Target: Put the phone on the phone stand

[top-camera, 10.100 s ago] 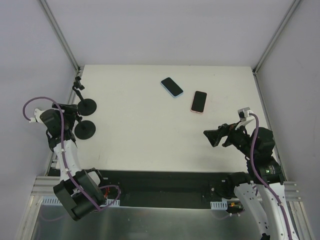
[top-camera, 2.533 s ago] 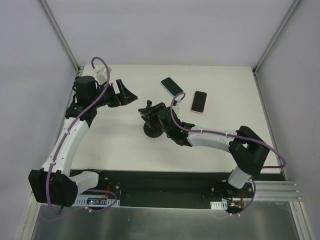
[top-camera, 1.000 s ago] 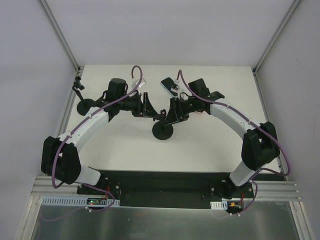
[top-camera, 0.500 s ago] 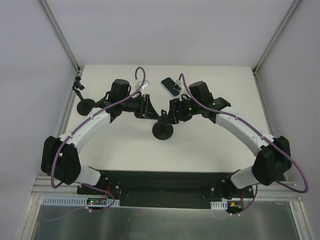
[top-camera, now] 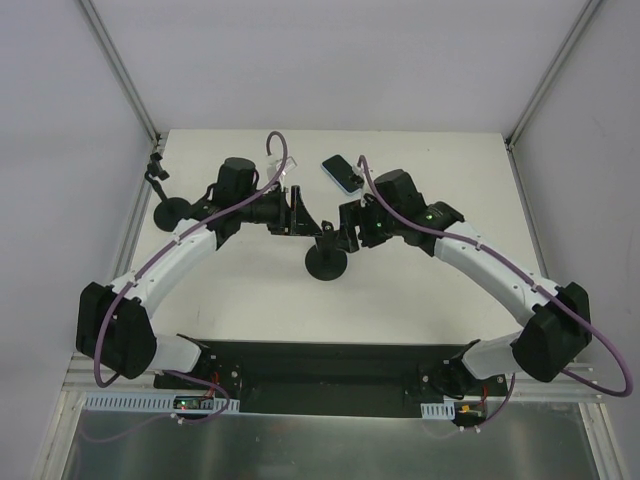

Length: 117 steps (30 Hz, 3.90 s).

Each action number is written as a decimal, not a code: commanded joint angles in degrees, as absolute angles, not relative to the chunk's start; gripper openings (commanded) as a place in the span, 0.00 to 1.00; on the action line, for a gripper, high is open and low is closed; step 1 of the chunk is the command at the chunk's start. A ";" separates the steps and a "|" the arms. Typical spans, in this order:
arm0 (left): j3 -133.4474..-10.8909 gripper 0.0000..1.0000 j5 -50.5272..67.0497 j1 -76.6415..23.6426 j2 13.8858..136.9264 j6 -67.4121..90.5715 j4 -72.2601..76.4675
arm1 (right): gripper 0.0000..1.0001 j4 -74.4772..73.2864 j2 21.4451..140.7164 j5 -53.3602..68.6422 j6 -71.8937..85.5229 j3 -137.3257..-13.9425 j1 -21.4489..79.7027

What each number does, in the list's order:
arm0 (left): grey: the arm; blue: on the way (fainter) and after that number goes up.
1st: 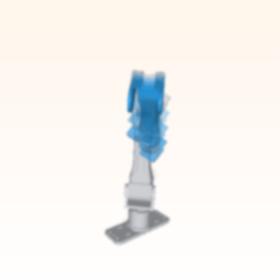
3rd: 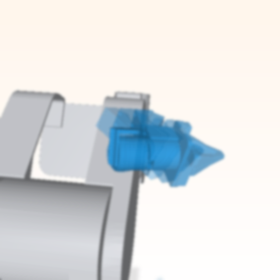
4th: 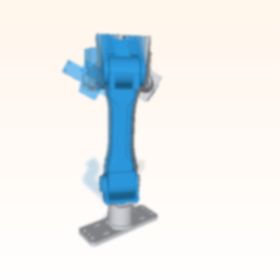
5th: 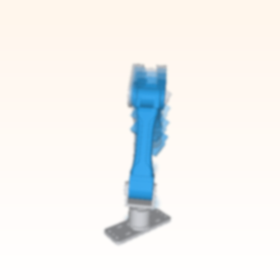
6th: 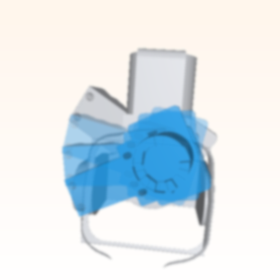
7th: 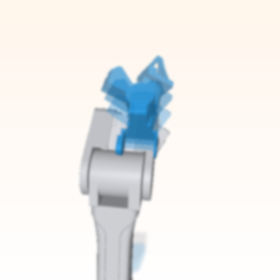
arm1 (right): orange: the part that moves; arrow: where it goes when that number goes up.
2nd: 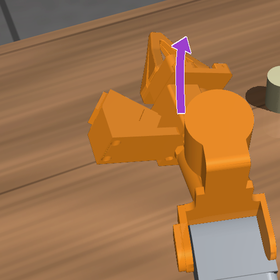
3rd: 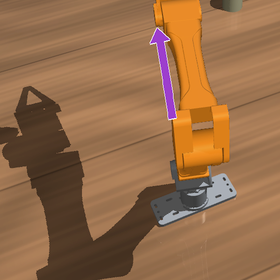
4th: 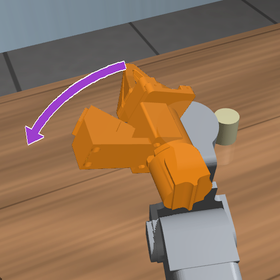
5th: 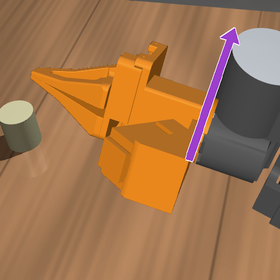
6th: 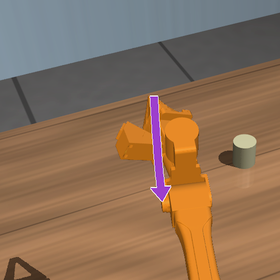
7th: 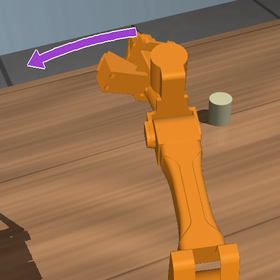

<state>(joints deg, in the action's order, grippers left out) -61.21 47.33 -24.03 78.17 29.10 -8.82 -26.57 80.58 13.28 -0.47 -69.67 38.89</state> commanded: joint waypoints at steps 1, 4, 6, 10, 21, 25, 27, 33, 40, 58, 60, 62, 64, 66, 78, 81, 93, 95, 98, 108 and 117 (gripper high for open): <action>-61.96 0.56 44.65 -24.26 74.97 27.16 -9.22 | 0.74 -26.37 77.00 11.86 -0.18 -69.00 39.20; -62.93 0.62 41.58 -24.26 73.83 25.32 -11.24 | 0.85 -23.48 74.63 9.42 2.89 -67.42 39.11; -63.19 0.65 38.60 -24.35 72.61 23.91 -12.30 | 0.96 -21.98 72.09 2.25 7.63 -65.05 38.32; -63.63 0.68 34.72 -24.26 70.06 23.46 -13.45 | 0.96 -16.90 69.00 -11.15 15.73 -60.30 34.29; -74.70 0.99 30.42 -24.35 68.90 28.93 -13.97 | 0.96 -19.68 95.48 -17.50 22.68 -80.21 19.43; -72.88 0.99 26.90 -24.35 69.00 22.08 -14.50 | 0.96 -30.73 107.47 -11.96 16.02 -97.95 17.67; -70.85 0.99 24.88 -23.82 67.86 20.57 -14.50 | 0.96 -33.39 112.38 -9.76 10.56 -101.23 17.67; -68.55 0.99 24.07 -23.64 68.64 18.19 -14.94 | 0.96 -37.87 119.87 -7.21 8.69 -106.25 17.49; -68.29 0.99 25.84 -23.64 72.24 19.16 -14.94 | 0.96 -47.29 128.67 -12.74 10.90 -114.00 17.49; -68.29 0.98 27.95 -23.73 73.04 20.13 -14.94 | 0.96 -47.11 132.54 -7.65 9.67 -111.53 15.65; -68.29 0.98 27.95 -23.82 73.04 20.30 -14.94 | 0.97 -47.72 132.98 -7.82 9.14 -111.88 15.56; -68.29 0.98 27.86 -23.82 73.12 20.30 -14.94 | 0.99 -48.42 133.68 -7.47 8.18 -112.76 15.47; -68.29 0.98 27.86 -23.73 73.12 20.30 -15.03 | 0.97 -48.60 133.86 -7.38 7.82 -112.94 15.47; -68.20 0.98 27.95 -23.82 73.21 20.30 -14.94 | 0.92 -49.04 133.94 -7.03 7.13 -113.38 15.38; -68.12 0.98 28.21 -23.91 73.21 20.48 -14.85 | 0.62 -49.75 134.56 -3.78 5.36 -114.52 15.21; -68.12 0.98 28.13 -24.08 73.48 20.48 -14.85 | 0.47 -48.61 133.16 -3.43 4.75 -113.30 15.21; -68.11 0.97 28.30 -24.17 73.92 20.48 -14.85 | 0.01 -28.58 116.91 -4.39 2.38 -93.00 15.21; -68.12 0.97 28.39 -24.26 74.00 20.48 -14.85 | 0.01 -25.33 115.32 -4.40 2.11 -91.07 15.21; -68.12 0.97 28.39 -24.26 73.92 20.57 -14.85 | 0.01 -18.21 111.11 -3.25 2.02 -85.10 15.21; -68.20 0.95 29.18 -24.43 73.74 20.74 -14.85 | 0.01 13.04 96.69 6.57 4.39 -65.06 15.03; -68.29 0.90 31.99 -26.27 73.92 19.86 -13.98 | 0.01 33.91 78.24 7.56 5.10 -47.21 17.13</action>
